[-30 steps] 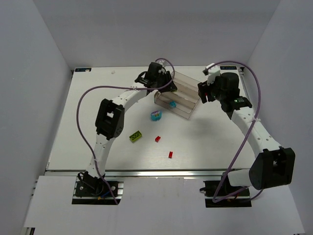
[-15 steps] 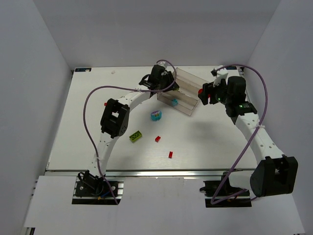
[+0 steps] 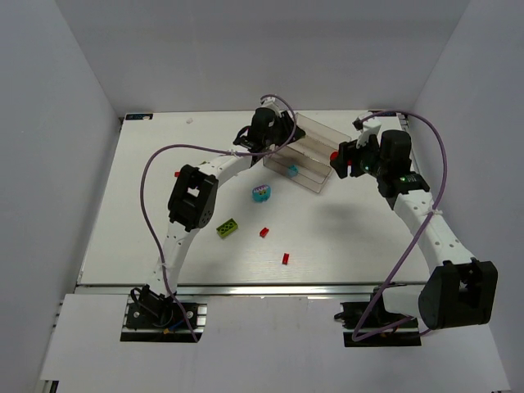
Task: Sort the legos into containers by color
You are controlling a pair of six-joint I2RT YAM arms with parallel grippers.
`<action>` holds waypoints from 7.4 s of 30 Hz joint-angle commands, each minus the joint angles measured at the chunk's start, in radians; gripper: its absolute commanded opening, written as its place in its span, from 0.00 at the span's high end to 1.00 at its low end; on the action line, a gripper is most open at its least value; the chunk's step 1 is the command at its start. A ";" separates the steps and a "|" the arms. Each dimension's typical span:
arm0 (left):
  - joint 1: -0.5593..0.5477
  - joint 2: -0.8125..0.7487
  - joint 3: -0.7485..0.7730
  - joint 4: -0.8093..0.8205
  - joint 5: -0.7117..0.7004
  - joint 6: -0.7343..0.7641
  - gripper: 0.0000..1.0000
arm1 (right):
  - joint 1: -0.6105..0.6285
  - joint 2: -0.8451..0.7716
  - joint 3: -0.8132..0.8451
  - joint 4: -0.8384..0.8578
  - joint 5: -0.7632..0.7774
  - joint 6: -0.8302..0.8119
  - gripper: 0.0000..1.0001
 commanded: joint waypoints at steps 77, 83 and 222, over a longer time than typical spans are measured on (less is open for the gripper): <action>0.015 -1.346 -1.168 -0.300 -0.432 0.479 0.15 | 0.014 0.974 0.995 -0.243 0.332 0.364 0.11; 0.024 -1.351 -1.174 -0.306 -0.479 0.481 0.26 | 0.014 0.823 0.815 -0.155 0.181 0.215 0.21; -0.336 -0.696 -0.898 -0.558 -0.373 0.435 0.43 | -0.114 0.038 0.092 0.114 -0.372 0.202 0.67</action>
